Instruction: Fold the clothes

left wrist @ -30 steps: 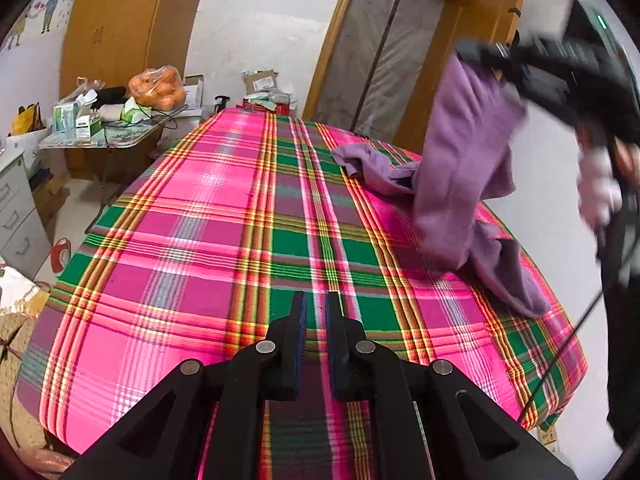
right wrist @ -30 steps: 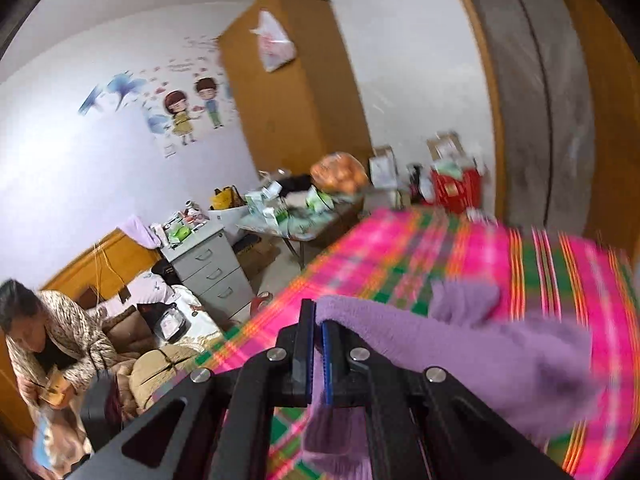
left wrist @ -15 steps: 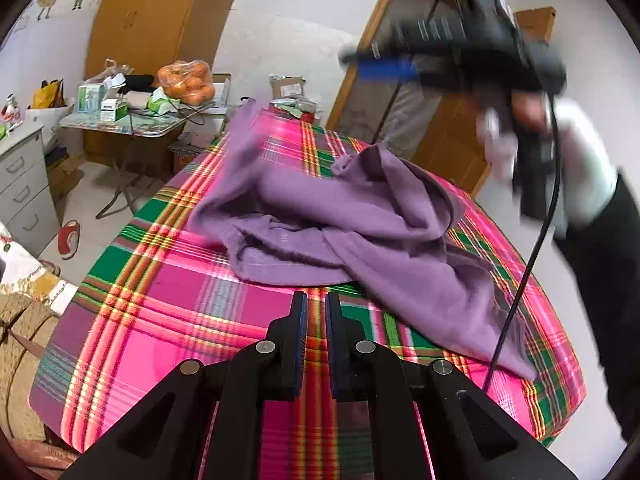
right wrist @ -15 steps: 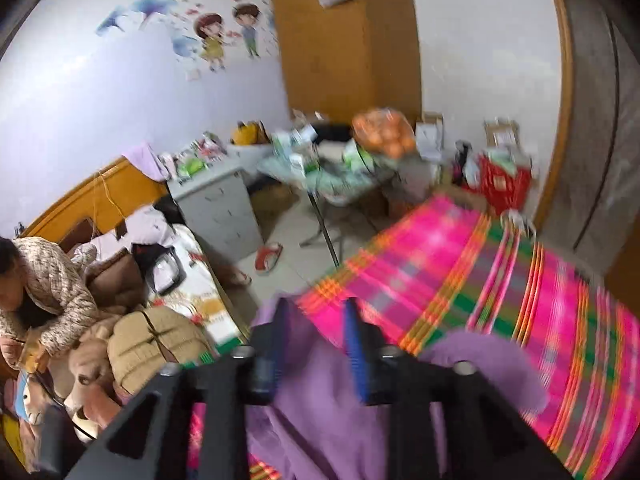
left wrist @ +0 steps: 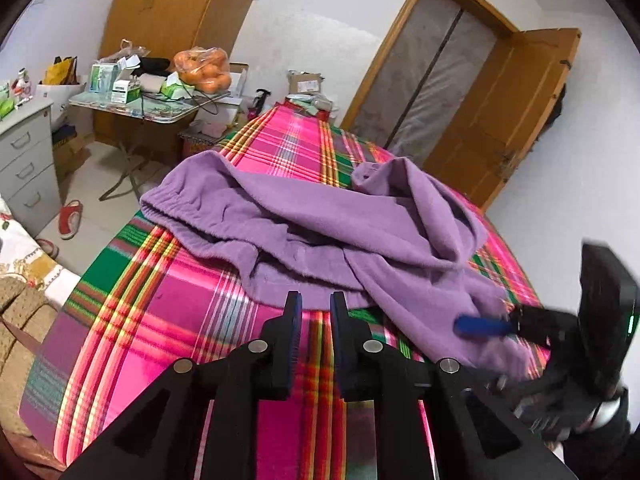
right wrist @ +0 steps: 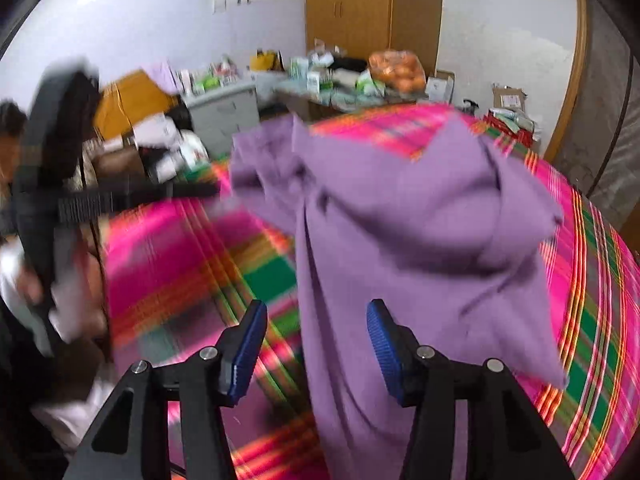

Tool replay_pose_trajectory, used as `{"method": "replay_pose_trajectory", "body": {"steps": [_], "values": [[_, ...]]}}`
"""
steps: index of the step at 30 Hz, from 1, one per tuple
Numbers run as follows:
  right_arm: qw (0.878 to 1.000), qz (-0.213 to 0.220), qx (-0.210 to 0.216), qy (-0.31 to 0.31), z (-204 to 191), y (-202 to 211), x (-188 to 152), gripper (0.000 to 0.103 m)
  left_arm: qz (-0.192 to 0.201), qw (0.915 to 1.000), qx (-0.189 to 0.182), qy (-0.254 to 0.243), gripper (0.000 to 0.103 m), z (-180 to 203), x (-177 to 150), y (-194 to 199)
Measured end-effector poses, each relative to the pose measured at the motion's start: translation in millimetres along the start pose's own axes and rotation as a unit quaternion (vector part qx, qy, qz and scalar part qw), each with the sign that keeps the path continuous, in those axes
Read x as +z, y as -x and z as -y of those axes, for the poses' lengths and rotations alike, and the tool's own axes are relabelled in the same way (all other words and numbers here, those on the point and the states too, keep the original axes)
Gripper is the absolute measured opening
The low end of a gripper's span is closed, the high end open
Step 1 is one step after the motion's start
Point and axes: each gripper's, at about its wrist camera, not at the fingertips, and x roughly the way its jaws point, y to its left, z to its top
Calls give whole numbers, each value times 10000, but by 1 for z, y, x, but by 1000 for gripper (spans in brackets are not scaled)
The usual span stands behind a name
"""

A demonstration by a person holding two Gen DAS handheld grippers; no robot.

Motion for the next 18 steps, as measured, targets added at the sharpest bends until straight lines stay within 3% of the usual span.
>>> {"method": "replay_pose_trajectory", "body": {"steps": [4,6,7,12,15,18], "values": [[9999,-75,-61,130,-5,-6,-12,52,-88,9998,191,-60,15,8,13,-22],[9991,-153,-328,225,-5,-12,-15,23,-157,9996,224,-52,15,11,20,-35],[9990,-144,-370,188,-3,-13,-16,4,-194,9995,244,-80,15,12,23,-42],[9976,372,-530,-229,24,17,-10,4,-590,9973,428,104,15,5,27,-77],[9886,917,-1038,-590,65,56,1,4,-602,9972,450,17,14,6,28,-78],[9733,1162,-1761,-909,117,84,10,4,-572,9975,414,-41,14,6,28,-79]]}}
